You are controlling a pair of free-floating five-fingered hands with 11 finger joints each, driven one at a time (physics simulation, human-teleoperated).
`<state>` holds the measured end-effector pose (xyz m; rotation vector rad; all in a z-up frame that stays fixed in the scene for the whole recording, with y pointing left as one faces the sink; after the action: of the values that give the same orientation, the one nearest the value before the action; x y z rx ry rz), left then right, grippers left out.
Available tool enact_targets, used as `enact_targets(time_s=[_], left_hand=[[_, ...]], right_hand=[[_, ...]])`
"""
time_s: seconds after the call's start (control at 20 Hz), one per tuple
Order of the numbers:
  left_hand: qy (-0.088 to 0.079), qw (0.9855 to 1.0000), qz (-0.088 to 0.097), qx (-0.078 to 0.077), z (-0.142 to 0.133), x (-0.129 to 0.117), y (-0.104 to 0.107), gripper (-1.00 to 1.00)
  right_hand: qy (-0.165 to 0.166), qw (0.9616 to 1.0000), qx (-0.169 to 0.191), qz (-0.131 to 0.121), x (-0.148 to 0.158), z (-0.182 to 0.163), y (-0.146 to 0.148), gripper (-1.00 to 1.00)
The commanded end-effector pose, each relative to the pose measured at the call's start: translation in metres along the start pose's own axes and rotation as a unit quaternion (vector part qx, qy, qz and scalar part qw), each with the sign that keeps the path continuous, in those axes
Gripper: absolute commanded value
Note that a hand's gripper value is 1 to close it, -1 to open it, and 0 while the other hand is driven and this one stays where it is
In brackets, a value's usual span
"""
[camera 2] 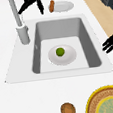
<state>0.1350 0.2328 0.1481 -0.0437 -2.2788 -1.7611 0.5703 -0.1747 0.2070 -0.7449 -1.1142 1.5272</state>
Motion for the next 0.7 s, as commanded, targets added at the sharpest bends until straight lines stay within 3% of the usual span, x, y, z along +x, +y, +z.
enact_targets(time_s=[0.0,0.1,0.2,0.3,0.55,0.6,0.65], left_hand=[[0.0,1.0,0.0,0.0,0.0,0.0,0.0,0.0],[0.0,1.0,0.0,0.0,0.0,0.0,0.0,0.0],[0.0,1.0,0.0,0.0,0.0,0.0,0.0,0.0],[0.0,1.0,0.0,0.0,0.0,0.0,0.0,0.0],[0.0,1.0,0.0,0.0,0.0,0.0,0.0,0.0],[0.0,1.0,0.0,0.0,0.0,0.0,0.0,0.0],[0.0,1.0,0.0,0.0,0.0,0.0,0.0,0.0]], right_hand=[[0.011,0.9991,-0.04,0.007,0.002,0.015,-0.003,-1.0],[0.001,0.9998,-0.021,0.004,0.001,0.001,0.011,-1.0],[-0.003,0.9997,-0.024,-0.004,-0.004,0.003,0.008,-1.0],[-0.002,0.9986,-0.049,-0.021,-0.008,0.03,-0.001,-1.0],[-0.008,0.9975,-0.07,-0.013,-0.012,0.06,-0.019,-1.0],[-0.012,0.9979,-0.061,-0.017,-0.008,0.065,-0.013,-1.0],[-0.014,0.999,-0.043,-0.005,-0.004,0.067,-0.002,-1.0]])
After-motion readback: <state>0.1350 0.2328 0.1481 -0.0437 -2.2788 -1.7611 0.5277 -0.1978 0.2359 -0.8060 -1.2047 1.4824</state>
